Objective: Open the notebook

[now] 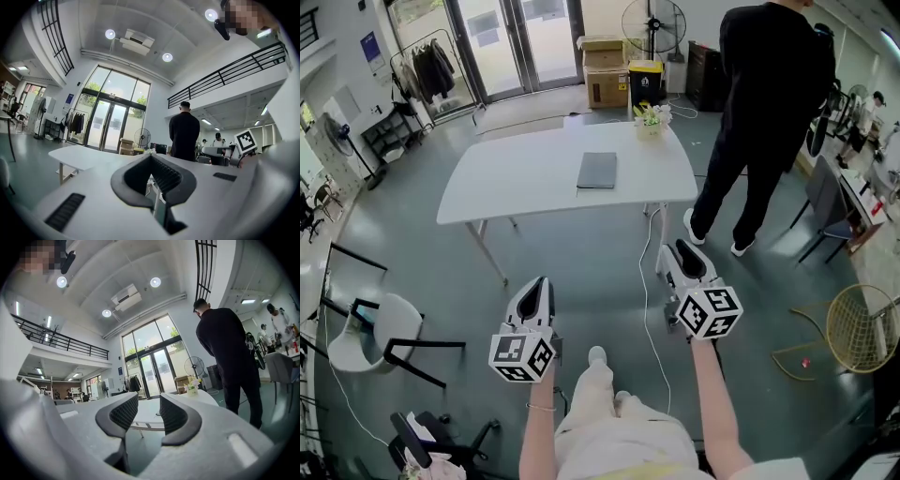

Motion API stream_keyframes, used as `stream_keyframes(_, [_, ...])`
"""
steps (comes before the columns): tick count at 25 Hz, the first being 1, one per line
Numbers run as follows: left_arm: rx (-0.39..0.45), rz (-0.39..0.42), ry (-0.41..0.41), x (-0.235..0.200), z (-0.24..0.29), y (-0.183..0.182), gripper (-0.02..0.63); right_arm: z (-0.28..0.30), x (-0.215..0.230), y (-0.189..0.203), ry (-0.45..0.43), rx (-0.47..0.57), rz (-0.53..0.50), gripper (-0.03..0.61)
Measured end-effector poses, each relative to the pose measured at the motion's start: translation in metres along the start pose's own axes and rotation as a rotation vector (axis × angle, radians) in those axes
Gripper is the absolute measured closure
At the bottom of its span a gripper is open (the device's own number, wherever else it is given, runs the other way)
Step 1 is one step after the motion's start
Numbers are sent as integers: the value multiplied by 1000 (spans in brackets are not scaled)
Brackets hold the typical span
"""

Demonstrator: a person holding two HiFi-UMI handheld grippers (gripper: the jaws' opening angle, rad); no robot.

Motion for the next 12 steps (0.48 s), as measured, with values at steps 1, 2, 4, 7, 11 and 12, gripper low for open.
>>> stream_keyframes(1, [-4,-3,-1,-2,8,1,615,7,5,1,2,-2,3,451])
stream_keyframes(2, [-7,-6,-3,-5,17,2,615,14,10,2,4,-5,5,449])
stream_keyframes(4, [-13,-11,-4,-12,34,4,615,28,18,6,10,-12,6,448])
stream_keyframes(7, [-18,-17,0,-27,64,6,615,54,33,12,25,-17,12,448])
stream_keyframes(11, [-30,-24,11,-43,112,3,614,94,55,15,45,-22,22,448])
stream_keyframes(12, [-35,-27,14,-47,123,3,615,104,60,16,53,-23,25,448])
Point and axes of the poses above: the fingertips, and each gripper's own axes: z forward along the fingers, x to its right, y out of its underside, the point moved 2 cm from there along -z, backward along the fingers, and after that the axes turned 14 degrees about -y, right-handed, at the moved point
